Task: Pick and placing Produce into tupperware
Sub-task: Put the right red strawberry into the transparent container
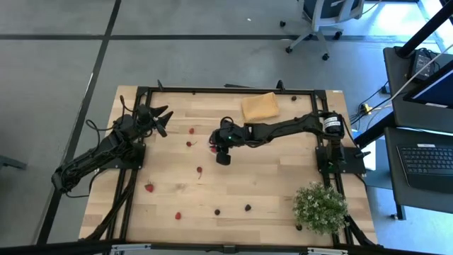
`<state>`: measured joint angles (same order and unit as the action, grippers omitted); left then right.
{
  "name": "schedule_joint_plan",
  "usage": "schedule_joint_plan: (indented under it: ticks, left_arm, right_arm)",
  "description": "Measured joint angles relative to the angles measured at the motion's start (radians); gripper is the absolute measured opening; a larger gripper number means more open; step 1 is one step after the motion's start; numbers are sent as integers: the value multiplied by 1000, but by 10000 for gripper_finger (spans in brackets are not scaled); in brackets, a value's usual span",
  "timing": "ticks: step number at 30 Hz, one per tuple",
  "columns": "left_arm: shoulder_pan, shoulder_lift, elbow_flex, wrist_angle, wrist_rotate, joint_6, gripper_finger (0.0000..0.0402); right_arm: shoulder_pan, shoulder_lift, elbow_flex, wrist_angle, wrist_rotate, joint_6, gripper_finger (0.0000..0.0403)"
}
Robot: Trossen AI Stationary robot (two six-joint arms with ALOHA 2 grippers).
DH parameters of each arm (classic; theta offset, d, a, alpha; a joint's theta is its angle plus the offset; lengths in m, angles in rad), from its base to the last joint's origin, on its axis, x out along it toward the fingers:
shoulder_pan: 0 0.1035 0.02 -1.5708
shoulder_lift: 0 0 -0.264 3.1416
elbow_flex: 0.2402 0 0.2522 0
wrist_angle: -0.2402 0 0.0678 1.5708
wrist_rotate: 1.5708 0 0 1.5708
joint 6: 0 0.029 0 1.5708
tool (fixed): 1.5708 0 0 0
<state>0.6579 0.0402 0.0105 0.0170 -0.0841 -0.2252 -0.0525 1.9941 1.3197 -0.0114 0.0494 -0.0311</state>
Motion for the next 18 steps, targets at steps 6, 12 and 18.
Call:
schedule_joint_plan:
  ticks: [6,12,18]
  left_arm:
    - [0,0,0,0,0,0,193]
    - [0,0,0,0,0,0,193]
    - [0,0,0,0,0,0,193]
  right_arm:
    - [0,11,0,-41,0,-3,135]
    - [0,13,0,-43,0,-1,144]
    - [0,13,0,-45,0,-3,156]
